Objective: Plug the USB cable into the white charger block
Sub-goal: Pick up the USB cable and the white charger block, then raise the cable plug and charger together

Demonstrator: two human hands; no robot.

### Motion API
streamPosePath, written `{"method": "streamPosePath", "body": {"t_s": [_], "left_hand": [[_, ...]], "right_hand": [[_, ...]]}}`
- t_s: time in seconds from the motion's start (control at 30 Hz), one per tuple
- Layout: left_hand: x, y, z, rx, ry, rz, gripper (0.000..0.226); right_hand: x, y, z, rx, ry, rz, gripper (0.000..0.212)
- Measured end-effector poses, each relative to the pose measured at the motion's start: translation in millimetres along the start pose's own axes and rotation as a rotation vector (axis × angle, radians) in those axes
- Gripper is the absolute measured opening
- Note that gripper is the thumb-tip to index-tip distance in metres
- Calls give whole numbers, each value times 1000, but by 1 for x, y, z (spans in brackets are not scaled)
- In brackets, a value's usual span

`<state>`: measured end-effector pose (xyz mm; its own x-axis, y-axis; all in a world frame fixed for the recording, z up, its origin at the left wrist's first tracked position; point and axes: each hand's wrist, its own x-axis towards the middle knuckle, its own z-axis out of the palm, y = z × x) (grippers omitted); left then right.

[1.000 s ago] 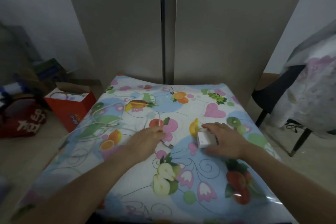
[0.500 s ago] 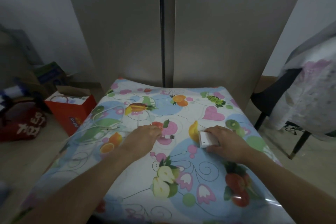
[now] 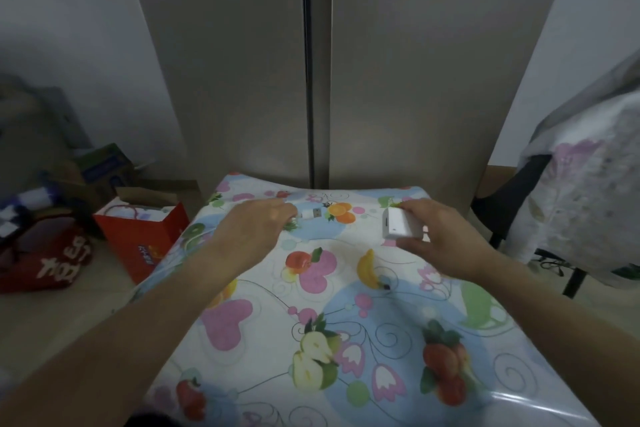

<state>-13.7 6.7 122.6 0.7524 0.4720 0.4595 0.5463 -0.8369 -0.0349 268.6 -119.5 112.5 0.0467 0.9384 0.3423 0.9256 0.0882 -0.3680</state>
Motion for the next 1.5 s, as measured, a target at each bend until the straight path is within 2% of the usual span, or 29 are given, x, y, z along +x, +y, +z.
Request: {"method": "streamPosePath", "body": {"t_s": [0.1, 0.23, 0.47, 0.93, 1.5], "left_hand": [[2, -1, -22, 40, 59, 49, 32], [7, -7, -43, 95, 89, 89, 29], [4, -16, -67, 103, 179, 83, 24], [-3, -28, -72, 104, 152, 36, 22], [3, -15, -67, 71, 163, 80, 20]], "right_hand": [[4, -5, -21, -16, 75, -31, 50], [9, -12, -42, -87, 172, -67, 51], [7, -12, -62, -115, 245, -77, 55], [10, -19, -63, -121, 251, -98, 57], [19, -59, -47, -34, 245, -152, 56]]}}
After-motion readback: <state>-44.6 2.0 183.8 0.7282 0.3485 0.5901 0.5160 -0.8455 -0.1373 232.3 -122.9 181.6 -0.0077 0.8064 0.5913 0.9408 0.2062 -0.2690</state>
